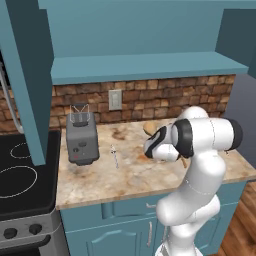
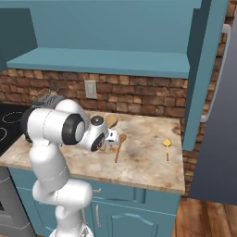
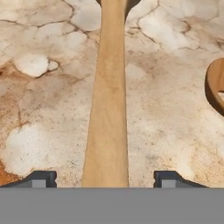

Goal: Organize the utensils by type. Pick up the wooden spoons from the counter and place them in the open cabinet. Then pick up the metallic utensils from the counter and place them in the open drawer.

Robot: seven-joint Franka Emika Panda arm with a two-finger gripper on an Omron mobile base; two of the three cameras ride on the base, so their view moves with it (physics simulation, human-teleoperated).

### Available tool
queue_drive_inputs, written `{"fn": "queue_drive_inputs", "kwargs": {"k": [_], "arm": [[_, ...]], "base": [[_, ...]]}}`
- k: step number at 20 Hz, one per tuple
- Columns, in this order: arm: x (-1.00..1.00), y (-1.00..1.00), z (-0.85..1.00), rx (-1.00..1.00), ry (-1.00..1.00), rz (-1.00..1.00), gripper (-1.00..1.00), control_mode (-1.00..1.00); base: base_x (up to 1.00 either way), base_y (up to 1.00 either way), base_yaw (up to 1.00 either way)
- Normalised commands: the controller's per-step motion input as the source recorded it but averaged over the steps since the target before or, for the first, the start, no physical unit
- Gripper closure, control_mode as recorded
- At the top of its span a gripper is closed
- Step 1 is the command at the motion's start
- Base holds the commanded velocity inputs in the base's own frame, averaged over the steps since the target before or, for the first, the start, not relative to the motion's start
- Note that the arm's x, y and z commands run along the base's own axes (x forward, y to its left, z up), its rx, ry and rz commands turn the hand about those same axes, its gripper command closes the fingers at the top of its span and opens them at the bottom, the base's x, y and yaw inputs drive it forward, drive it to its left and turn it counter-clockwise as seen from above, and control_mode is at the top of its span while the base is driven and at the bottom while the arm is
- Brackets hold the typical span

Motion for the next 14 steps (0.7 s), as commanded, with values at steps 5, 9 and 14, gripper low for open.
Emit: {"fn": "queue_drive_inputs", "kwargs": {"k": [5,9,14], "arm": [[0.12,0.05,-0.56,0.00,0.00,-0.02,1.00,-1.00],[0.00,0.33,-0.44,0.00,-0.08,-0.17,1.00,-1.00],[0.00,0.14,-0.20,0.01,-0.15,-0.24,1.00,-1.00]], "base": [[0.00,0.00,0.00],[0.00,0.00,0.00],[0.00,0.00,0.00]]}}
